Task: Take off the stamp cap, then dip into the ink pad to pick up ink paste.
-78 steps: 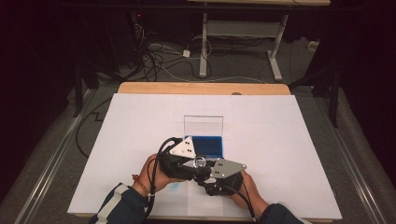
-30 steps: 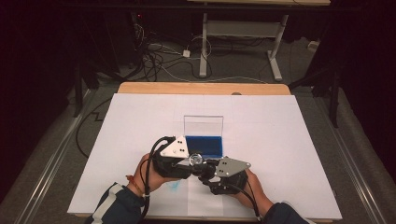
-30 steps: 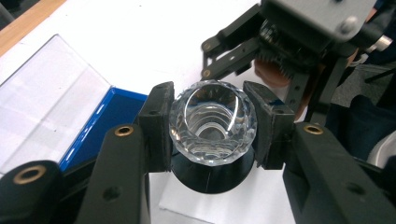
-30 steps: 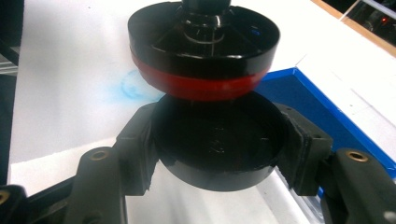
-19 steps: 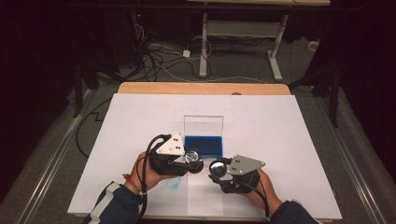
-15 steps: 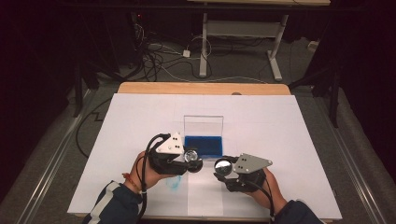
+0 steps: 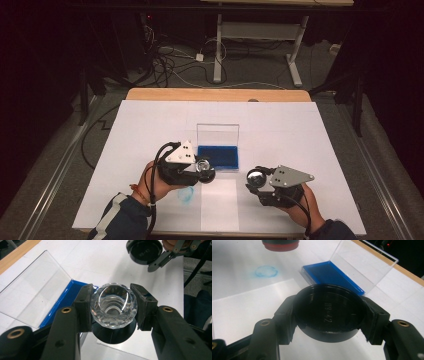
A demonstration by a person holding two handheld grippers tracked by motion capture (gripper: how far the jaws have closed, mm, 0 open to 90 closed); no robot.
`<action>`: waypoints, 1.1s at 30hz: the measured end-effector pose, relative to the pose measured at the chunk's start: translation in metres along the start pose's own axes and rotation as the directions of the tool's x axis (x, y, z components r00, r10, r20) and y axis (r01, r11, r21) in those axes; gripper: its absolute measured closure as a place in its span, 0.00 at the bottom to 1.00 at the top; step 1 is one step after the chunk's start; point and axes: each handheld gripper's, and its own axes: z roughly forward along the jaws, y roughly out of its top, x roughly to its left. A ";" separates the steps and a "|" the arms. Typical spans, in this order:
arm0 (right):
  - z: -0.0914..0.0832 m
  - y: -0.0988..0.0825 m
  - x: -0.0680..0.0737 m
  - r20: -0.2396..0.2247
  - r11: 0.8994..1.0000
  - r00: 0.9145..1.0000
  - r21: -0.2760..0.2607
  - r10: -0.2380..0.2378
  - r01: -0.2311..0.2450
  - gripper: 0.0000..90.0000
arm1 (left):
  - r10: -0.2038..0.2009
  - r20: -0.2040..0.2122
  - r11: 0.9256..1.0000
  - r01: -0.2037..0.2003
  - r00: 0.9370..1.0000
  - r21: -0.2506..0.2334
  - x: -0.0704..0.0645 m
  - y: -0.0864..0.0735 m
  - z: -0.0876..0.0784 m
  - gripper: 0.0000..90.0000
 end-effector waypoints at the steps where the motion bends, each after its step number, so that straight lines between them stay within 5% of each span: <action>1: -0.002 -0.001 -0.001 0.000 1.000 1.000 -0.002 -0.001 0.001 0.42 | 0.001 -0.002 1.000 -0.001 1.000 0.002 0.001 0.000 0.000 0.60; 20: -0.023 -0.019 -0.007 0.030 0.999 0.999 0.020 0.030 -0.030 0.42 | -0.008 -0.019 1.000 0.008 1.000 0.021 0.008 -0.001 0.000 0.60; 33: -0.030 -0.029 -0.012 0.040 0.998 0.998 0.030 0.051 -0.053 0.42 | 0.009 -0.025 0.998 -0.007 1.000 0.063 0.026 0.016 0.007 0.60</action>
